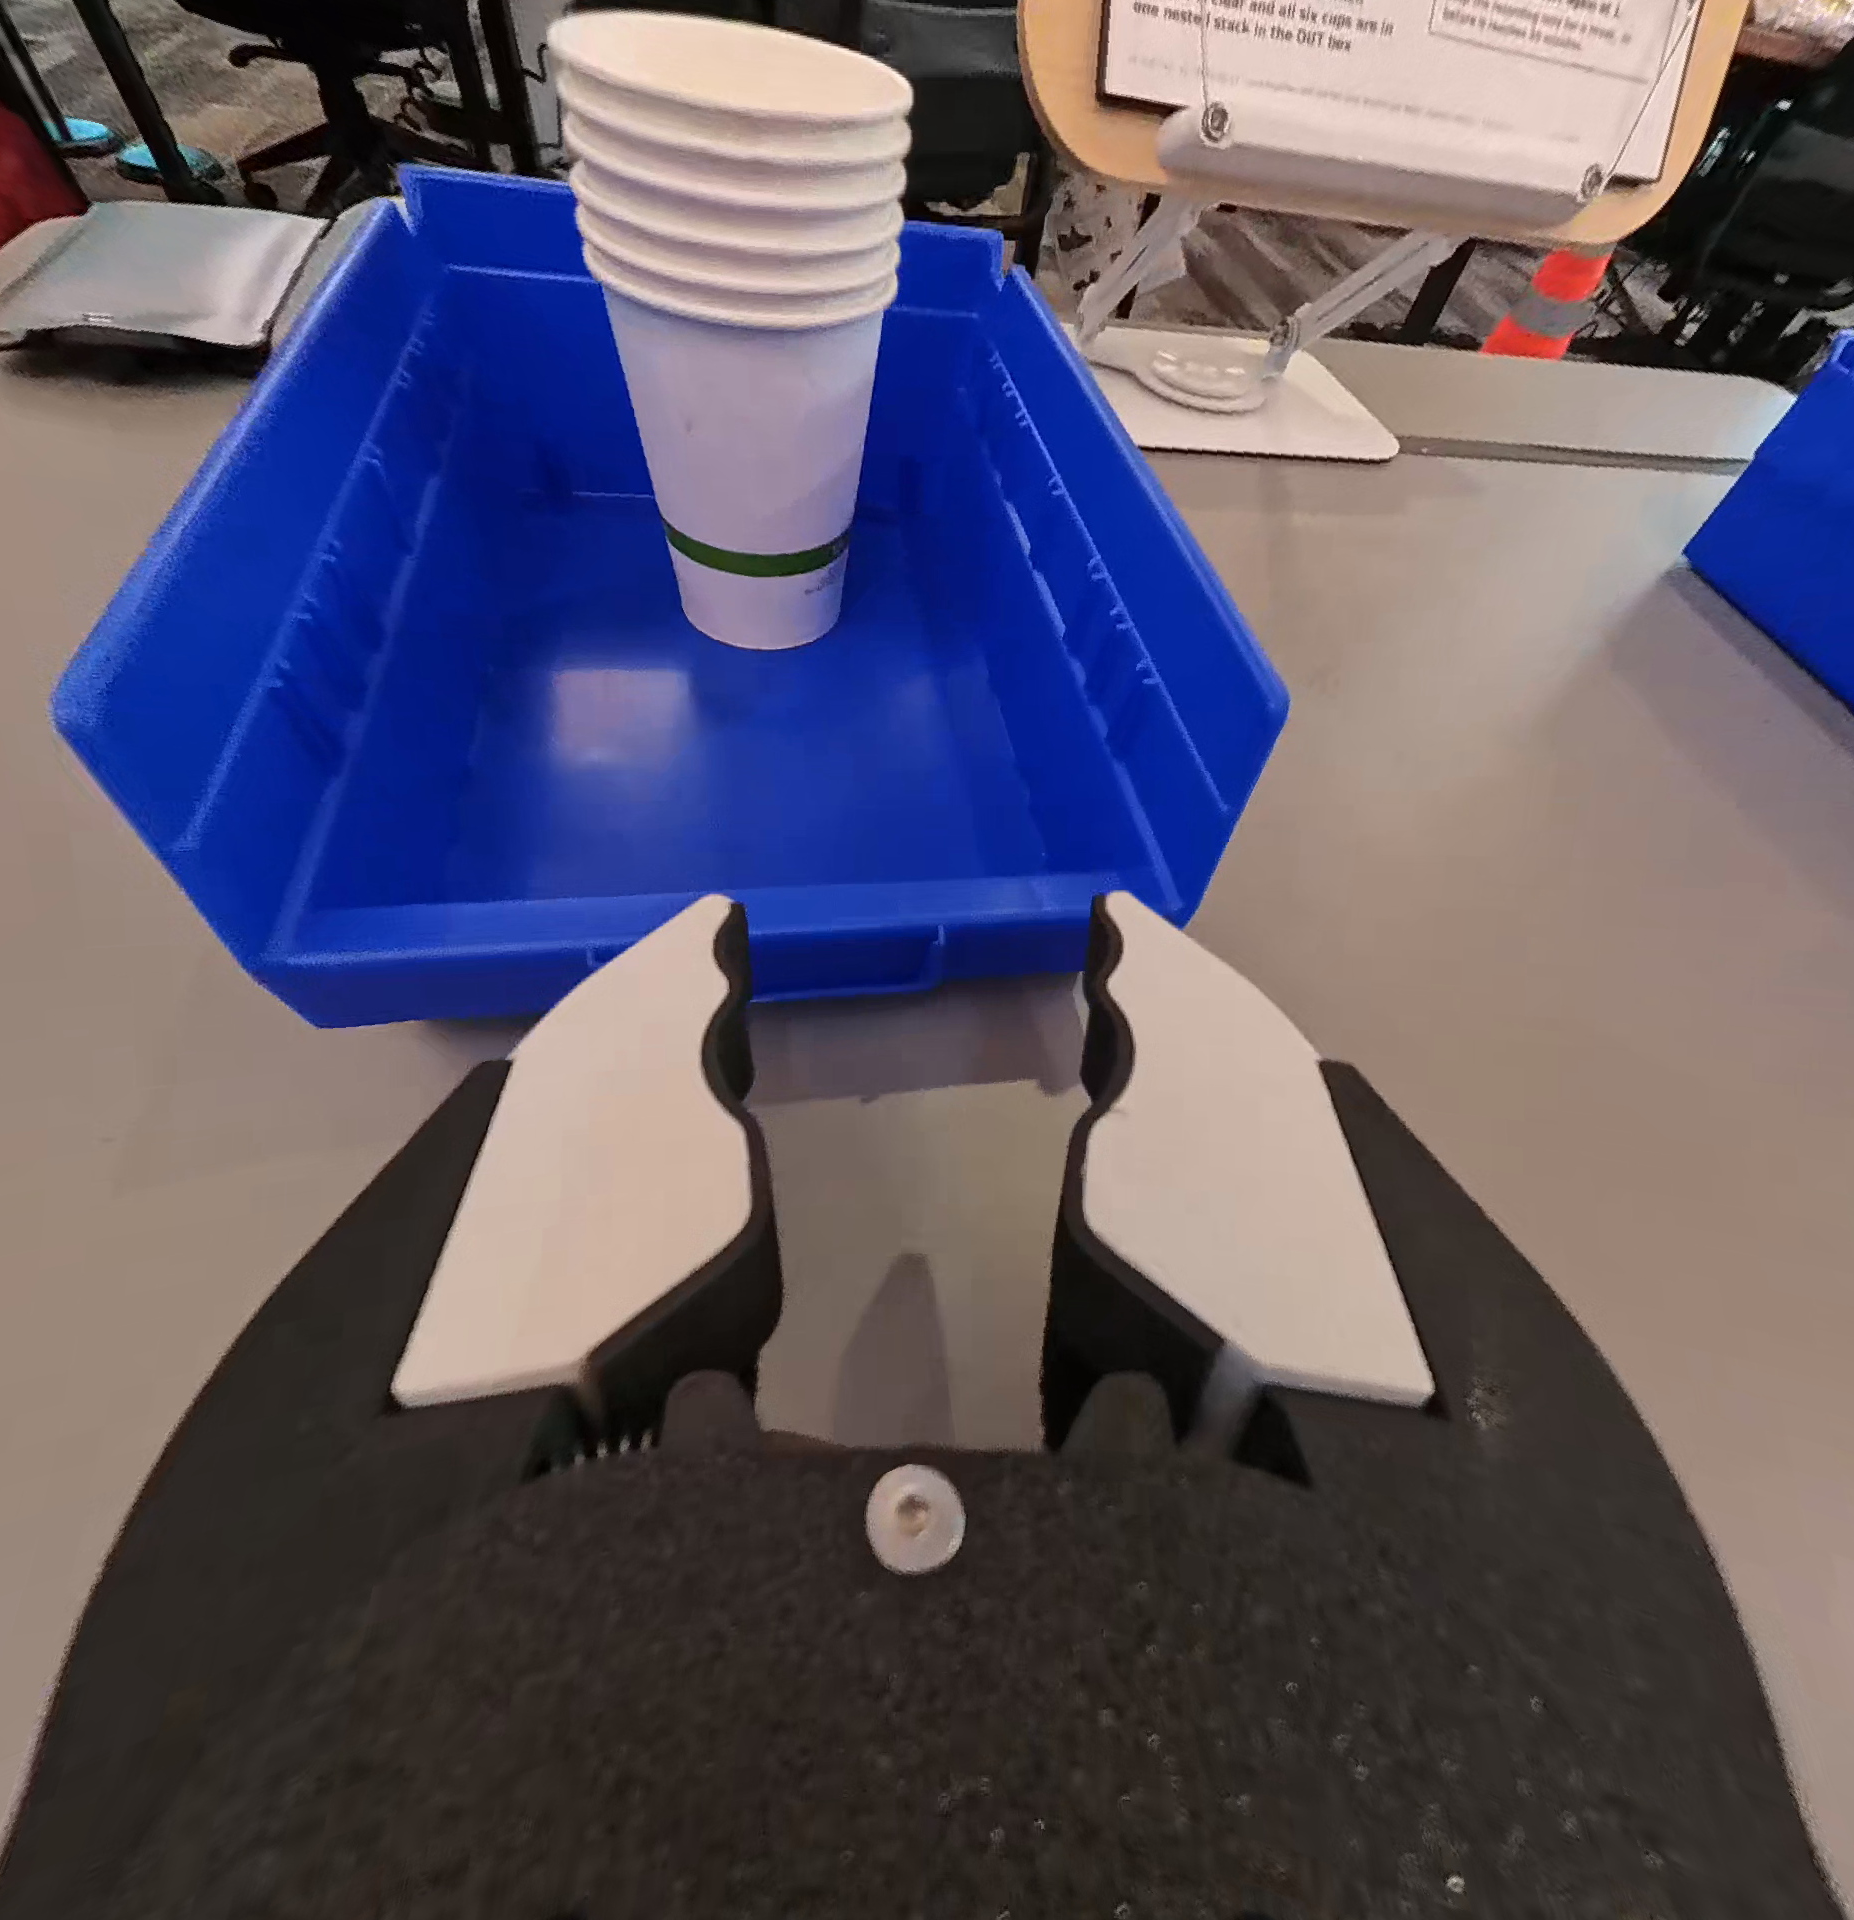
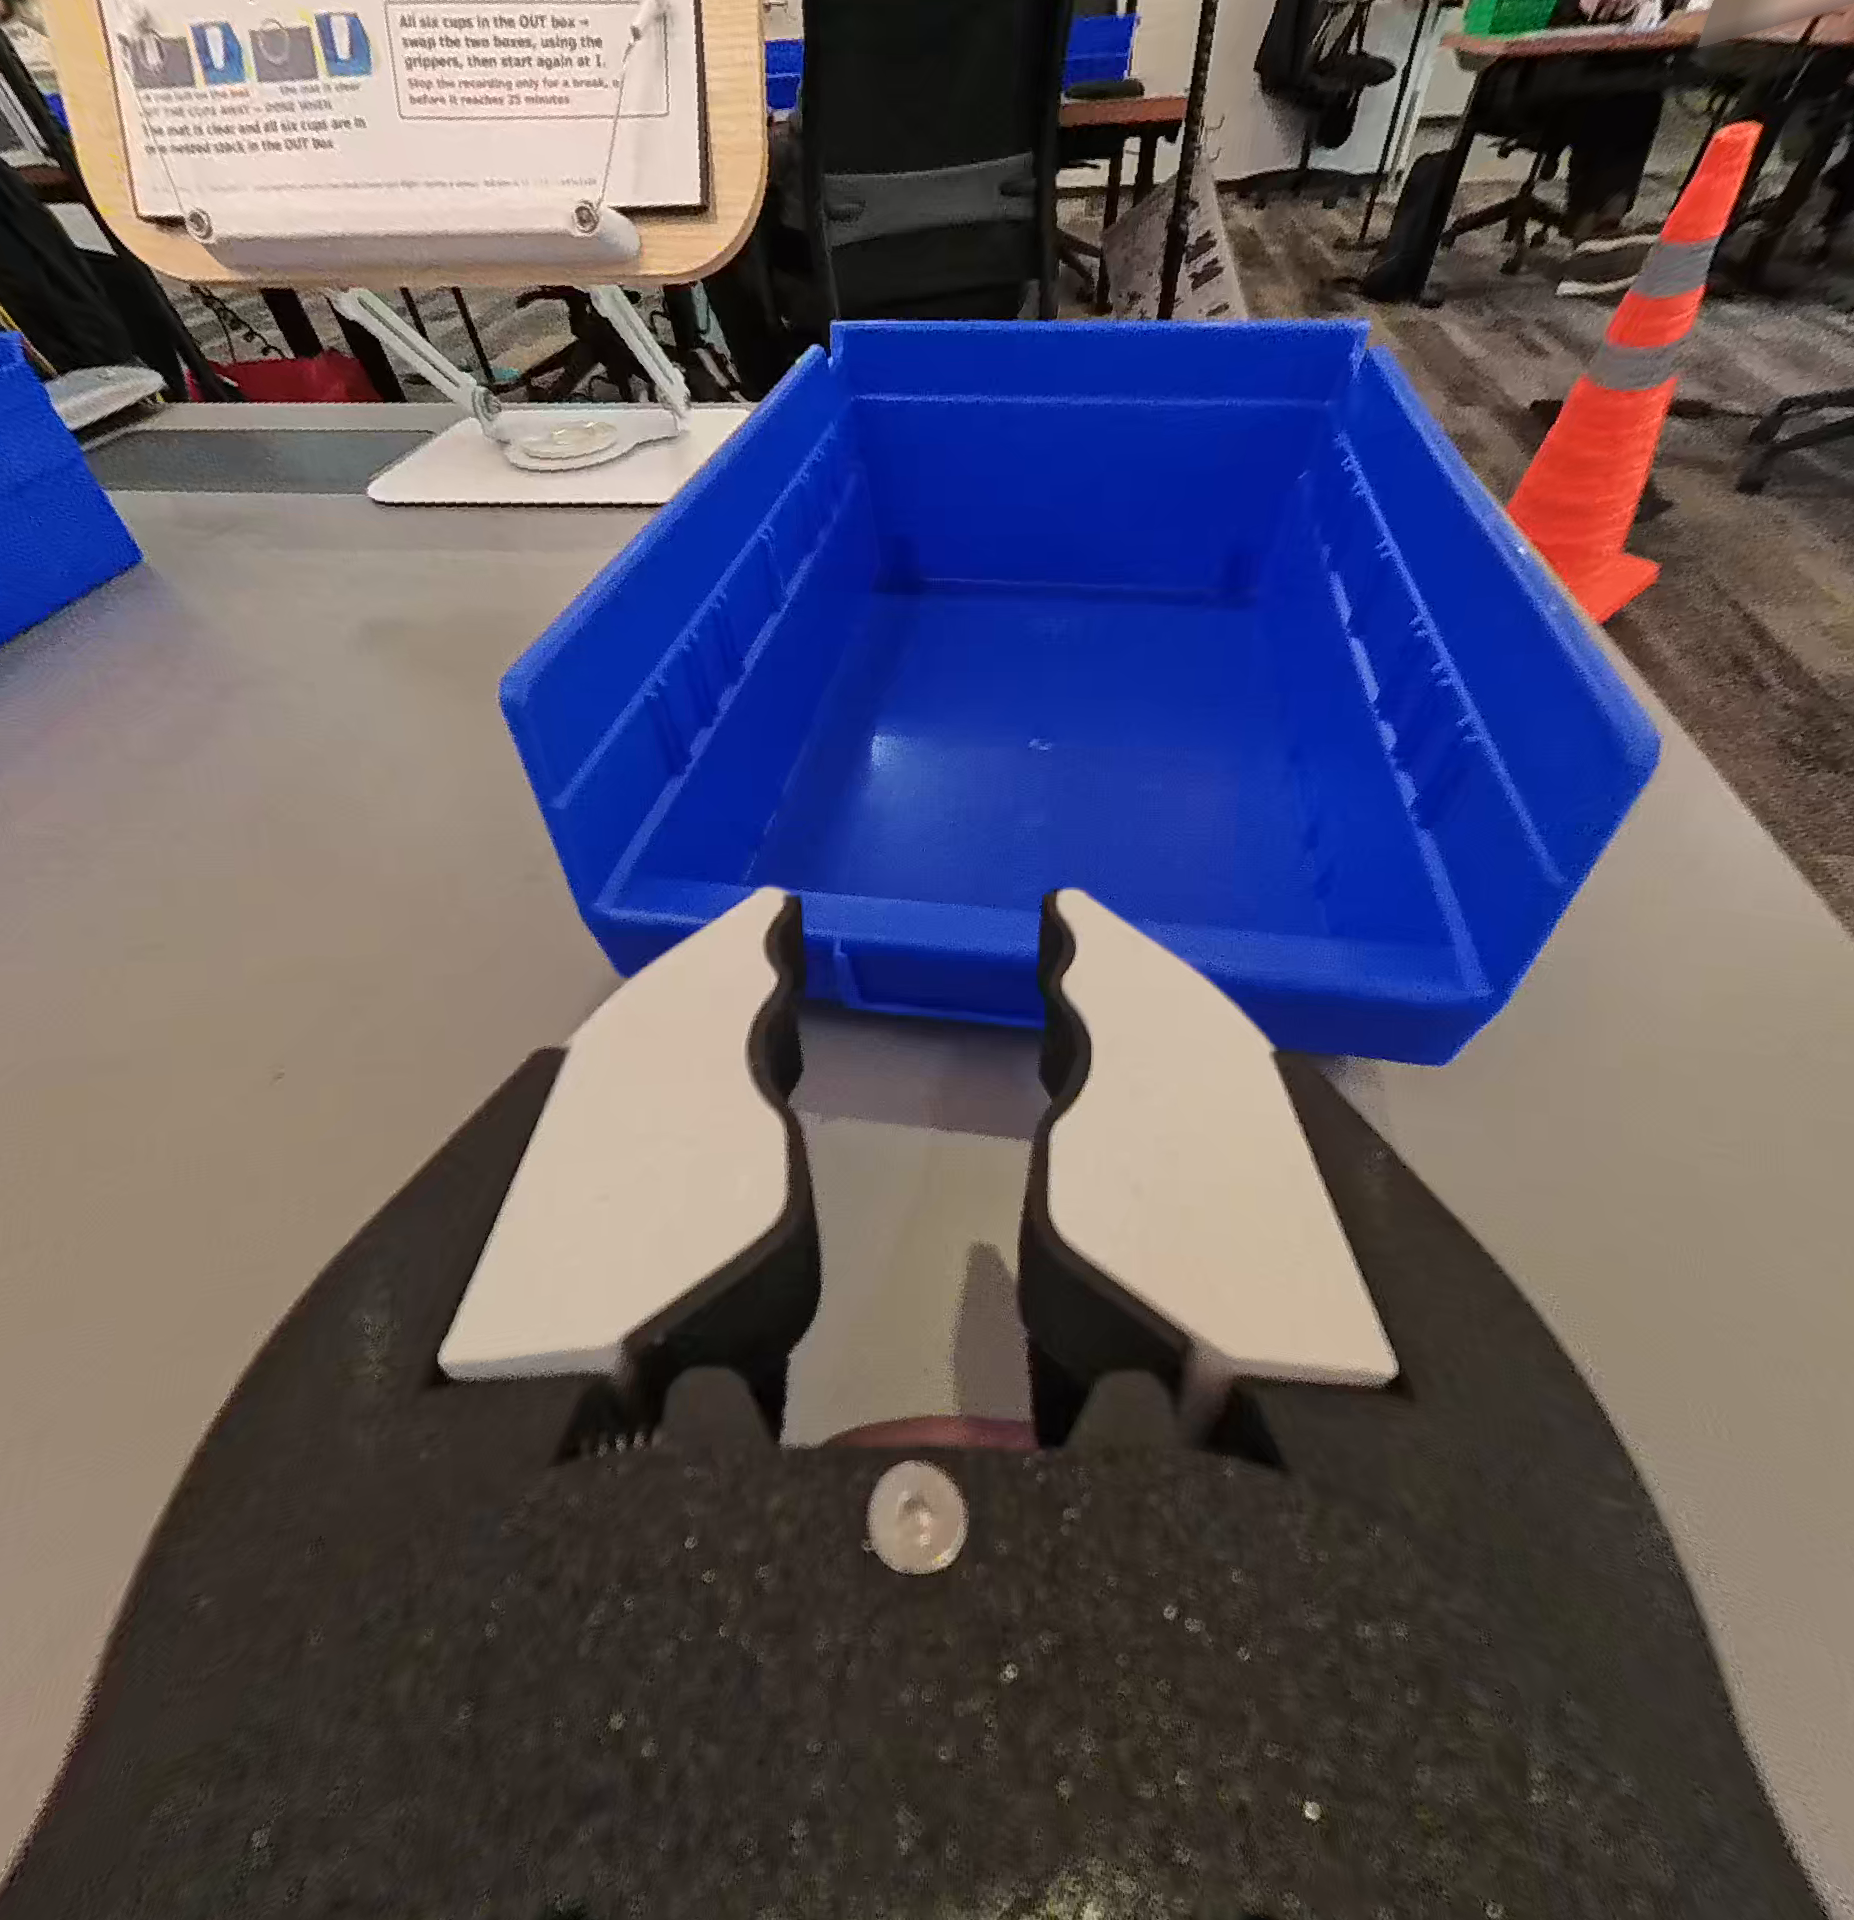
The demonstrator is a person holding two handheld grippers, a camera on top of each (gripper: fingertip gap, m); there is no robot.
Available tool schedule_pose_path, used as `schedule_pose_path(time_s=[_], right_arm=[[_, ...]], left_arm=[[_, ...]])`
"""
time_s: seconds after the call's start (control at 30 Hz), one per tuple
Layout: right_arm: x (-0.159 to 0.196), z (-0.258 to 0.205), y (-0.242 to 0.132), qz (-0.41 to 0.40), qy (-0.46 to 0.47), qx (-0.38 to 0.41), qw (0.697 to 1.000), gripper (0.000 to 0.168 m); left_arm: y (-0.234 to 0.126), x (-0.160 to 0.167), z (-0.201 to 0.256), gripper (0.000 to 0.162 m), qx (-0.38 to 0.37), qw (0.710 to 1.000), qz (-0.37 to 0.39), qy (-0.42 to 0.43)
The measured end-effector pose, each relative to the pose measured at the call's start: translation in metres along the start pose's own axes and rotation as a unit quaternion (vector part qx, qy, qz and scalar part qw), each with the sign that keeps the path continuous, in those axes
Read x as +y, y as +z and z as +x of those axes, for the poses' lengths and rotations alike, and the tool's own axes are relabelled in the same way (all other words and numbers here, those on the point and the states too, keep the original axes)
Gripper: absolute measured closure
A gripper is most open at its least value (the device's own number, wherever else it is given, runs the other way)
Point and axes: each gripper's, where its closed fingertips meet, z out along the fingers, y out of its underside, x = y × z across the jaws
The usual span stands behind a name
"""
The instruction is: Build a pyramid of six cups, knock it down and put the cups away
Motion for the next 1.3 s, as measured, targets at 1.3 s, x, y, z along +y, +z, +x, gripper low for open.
schedule_pose_path(time_s=[1.3], right_arm=[[-0.001,-0.013,0.001,-0.006,-0.037,-0.011,0.999,0.129]], left_arm=[[0.140,-0.126,-0.024,0.142,0.214,0.815,-0.383,0.379]])
